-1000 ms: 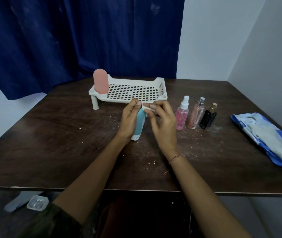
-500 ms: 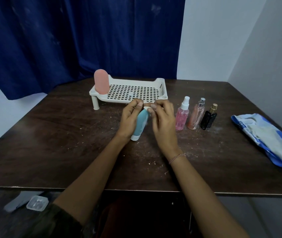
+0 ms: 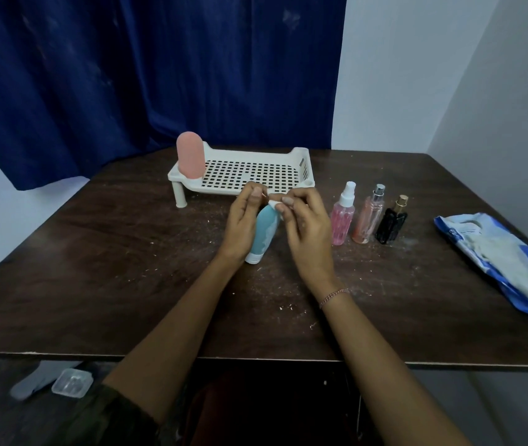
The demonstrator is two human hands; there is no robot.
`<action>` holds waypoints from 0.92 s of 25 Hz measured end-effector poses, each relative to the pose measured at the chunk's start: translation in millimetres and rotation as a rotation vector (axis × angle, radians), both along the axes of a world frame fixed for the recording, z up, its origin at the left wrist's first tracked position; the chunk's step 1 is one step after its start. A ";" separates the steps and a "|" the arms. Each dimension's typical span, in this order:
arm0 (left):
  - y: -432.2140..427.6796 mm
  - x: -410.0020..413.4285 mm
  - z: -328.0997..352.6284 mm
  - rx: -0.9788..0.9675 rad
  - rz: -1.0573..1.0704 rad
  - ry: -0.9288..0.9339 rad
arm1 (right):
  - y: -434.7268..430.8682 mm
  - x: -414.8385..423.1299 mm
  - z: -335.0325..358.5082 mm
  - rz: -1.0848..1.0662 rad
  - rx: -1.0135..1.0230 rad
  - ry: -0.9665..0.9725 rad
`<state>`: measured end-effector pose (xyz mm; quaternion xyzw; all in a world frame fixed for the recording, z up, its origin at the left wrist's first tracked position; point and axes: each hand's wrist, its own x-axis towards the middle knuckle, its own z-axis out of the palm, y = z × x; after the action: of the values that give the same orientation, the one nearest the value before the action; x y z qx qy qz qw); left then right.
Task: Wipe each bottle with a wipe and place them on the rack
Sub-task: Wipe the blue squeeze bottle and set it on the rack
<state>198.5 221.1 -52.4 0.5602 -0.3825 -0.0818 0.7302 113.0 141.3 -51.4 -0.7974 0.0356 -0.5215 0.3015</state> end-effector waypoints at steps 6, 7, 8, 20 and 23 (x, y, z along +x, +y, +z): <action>3.8 3.8 -1.8 -0.020 -0.086 -0.076 | -6.4 5.5 -5.5 0.035 0.276 0.047; 3.8 3.9 -1.2 -0.002 -0.051 -0.086 | -6.0 5.8 -6.0 0.046 0.309 0.060; 3.4 3.7 -0.3 0.016 -0.008 -0.097 | -5.6 6.2 -6.6 0.063 0.343 0.068; 0.9 7.8 -3.8 -0.018 0.066 0.012 | 1.2 10.0 -16.2 0.042 0.514 0.099; 0.1 7.2 -5.2 -0.017 0.044 -0.008 | 6.3 7.0 -10.8 0.022 0.325 0.026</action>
<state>205.7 221.2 -57.6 0.5625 -0.3736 -0.0604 0.7351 120.0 147.6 -62.2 -0.7453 0.1145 -0.4950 0.4317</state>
